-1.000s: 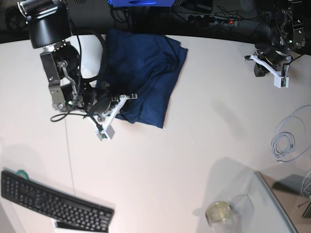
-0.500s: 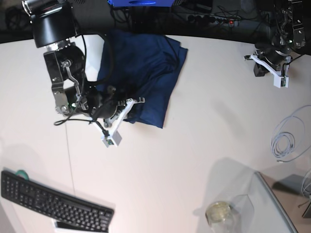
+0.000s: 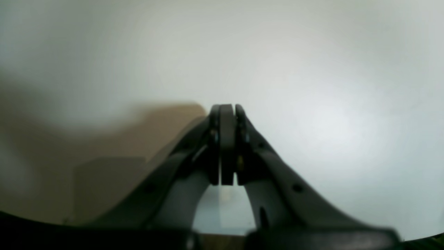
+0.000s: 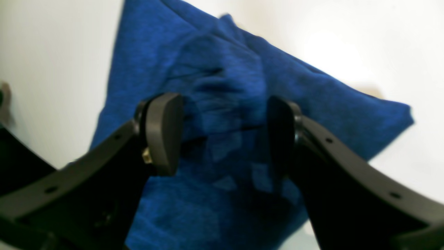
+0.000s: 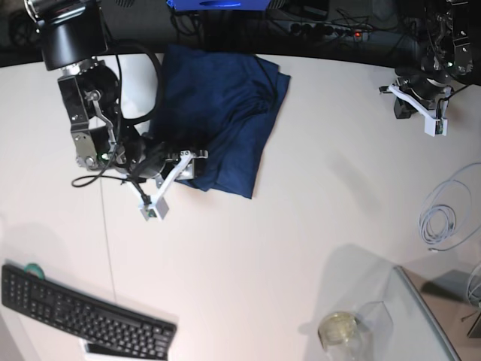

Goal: Layout the t-shirt on the table in an organized manner, then fold the t-shirt properly
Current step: 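Tuck and flatten the bundle's edge with the right gripper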

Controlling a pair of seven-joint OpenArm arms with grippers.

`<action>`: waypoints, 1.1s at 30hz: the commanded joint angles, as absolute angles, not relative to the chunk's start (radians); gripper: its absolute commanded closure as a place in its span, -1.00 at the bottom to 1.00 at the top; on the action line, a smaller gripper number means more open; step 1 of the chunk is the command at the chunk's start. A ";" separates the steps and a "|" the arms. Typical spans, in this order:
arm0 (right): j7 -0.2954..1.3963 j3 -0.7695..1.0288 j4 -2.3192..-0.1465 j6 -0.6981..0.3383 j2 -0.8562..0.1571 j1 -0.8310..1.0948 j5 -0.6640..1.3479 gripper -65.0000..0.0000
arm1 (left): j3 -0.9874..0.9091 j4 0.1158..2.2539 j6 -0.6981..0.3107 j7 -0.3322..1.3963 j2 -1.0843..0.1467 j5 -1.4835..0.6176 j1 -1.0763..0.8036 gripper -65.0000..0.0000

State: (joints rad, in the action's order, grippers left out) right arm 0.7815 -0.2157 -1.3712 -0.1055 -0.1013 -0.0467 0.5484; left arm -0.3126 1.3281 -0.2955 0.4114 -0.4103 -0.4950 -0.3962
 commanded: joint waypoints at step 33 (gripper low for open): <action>0.786 -0.433 -1.349 -0.107 0.025 -0.166 0.562 0.97 | -0.318 1.340 -0.300 0.394 -0.429 -0.501 -0.394 1.00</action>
